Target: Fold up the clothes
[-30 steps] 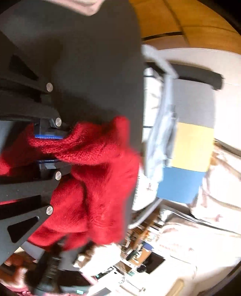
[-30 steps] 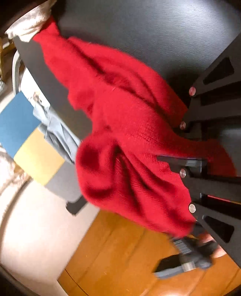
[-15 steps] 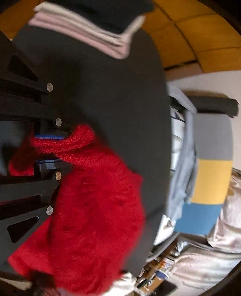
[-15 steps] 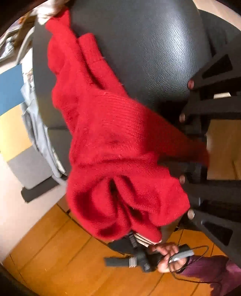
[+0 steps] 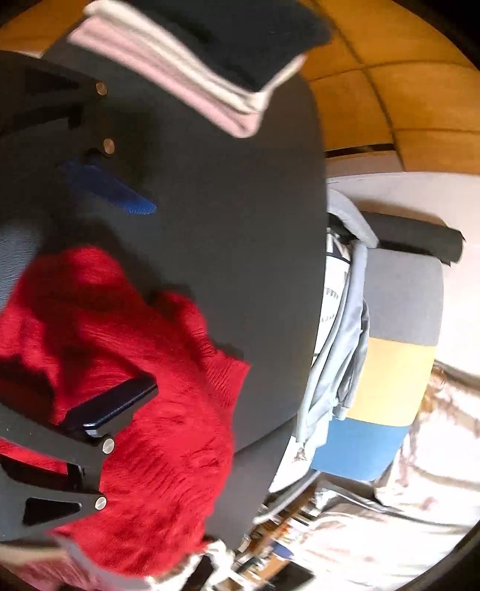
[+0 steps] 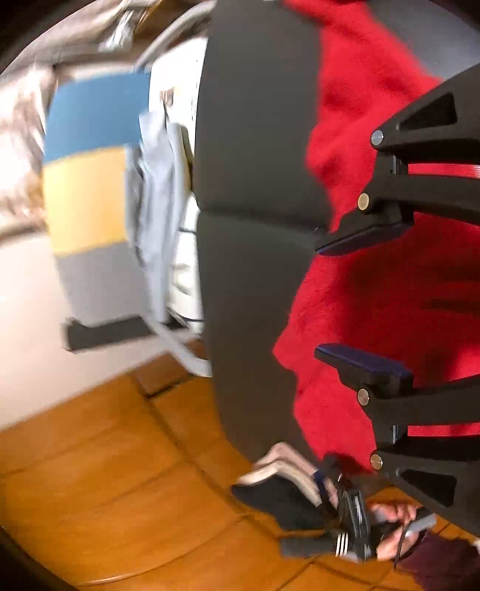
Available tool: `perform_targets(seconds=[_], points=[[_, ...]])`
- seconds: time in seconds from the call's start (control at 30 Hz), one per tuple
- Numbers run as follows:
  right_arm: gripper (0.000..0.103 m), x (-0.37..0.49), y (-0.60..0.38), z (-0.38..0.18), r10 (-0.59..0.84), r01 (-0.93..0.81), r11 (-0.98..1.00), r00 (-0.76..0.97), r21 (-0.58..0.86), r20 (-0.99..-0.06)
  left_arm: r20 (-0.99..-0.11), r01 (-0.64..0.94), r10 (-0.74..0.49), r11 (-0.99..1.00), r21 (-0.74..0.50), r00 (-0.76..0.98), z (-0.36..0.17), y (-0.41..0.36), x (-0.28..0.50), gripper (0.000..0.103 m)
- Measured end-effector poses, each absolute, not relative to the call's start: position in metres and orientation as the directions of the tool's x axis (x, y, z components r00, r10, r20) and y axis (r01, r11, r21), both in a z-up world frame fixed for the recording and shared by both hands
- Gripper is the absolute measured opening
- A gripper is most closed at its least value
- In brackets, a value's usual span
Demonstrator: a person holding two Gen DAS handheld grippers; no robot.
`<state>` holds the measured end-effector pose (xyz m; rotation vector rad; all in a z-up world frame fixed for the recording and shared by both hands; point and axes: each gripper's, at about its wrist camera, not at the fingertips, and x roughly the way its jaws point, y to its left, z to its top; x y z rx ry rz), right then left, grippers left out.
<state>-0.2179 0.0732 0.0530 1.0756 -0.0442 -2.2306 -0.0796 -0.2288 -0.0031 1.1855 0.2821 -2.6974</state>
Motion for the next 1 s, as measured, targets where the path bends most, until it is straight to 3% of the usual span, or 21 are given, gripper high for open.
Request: perform_targets(seconds=[0.13, 0.23, 0.27, 0.3, 0.33, 0.37, 0.4, 0.53, 0.7, 0.83, 1.0], points=[[0.05, -0.281, 0.001, 0.007, -0.486, 0.643, -0.737, -0.293, 0.206, -0.823, -0.788, 0.173, -0.033, -0.98, -0.094, -0.614, -0.023, -0.219, -0.094, 0.095], [0.05, -0.291, -0.024, -0.029, -0.403, 0.679, -0.721, -0.244, 0.142, -0.882, -0.817, 0.173, -0.063, -0.984, -0.045, -0.573, -0.042, -0.209, -0.101, 0.094], [0.039, -0.294, -0.03, -0.04, -0.378, 0.683, -0.72, -0.239, 0.122, -0.895, -0.819, 0.178, -0.063, -0.983, -0.048, -0.571, -0.044, -0.207, -0.101, 0.094], [0.018, -0.294, -0.03, -0.042, -0.382, 0.668, -0.734, -0.251, 0.126, -0.89, -0.819, 0.184, -0.062, -0.981, -0.053, -0.57, -0.046, -0.206, -0.1, 0.089], [0.006, -0.294, -0.026, -0.041, -0.422, 0.647, -0.742, -0.245, 0.177, -0.873, -0.82, 0.19, -0.061, -0.98, -0.059, -0.569, -0.048, -0.205, -0.1, 0.074], [0.006, -0.292, -0.022, -0.039, -0.452, 0.629, -0.746, -0.239, 0.218, -0.859, -0.822, 0.186, -0.032, -0.978, -0.09, -0.569, -0.048, -0.205, -0.098, 0.062], [0.006, -0.289, -0.017, -0.035, -0.48, 0.616, -0.749, -0.25, 0.245, -0.841, -0.822, 0.18, -0.012, -0.977, -0.111, -0.57, -0.046, -0.204, -0.097, 0.041], [0.006, -0.257, 0.02, -0.003, -0.563, 0.571, -0.76, -0.339, 0.311, -0.753, -0.795, 0.149, -0.063, -0.988, -0.035, -0.603, -0.028, -0.189, -0.084, 0.016], [0.005, -0.194, 0.082, 0.05, -0.651, 0.523, -0.748, -0.461, 0.408, -0.603, -0.747, 0.095, 0.001, -0.992, -0.087, -0.665, -0.007, -0.179, -0.049, 0.013], [0.005, -0.141, 0.135, 0.072, -0.662, 0.477, -0.749, -0.527, 0.46, -0.533, -0.757, 0.03, 0.055, -0.995, -0.098, -0.651, -0.007, -0.169, -0.026, 0.013], [0.005, -0.112, 0.19, 0.006, -0.618, 0.257, -0.774, -0.504, 0.579, -0.603, -0.793, -0.048, 0.081, -0.997, -0.066, -0.604, -0.026, -0.147, -0.004, 0.017]])
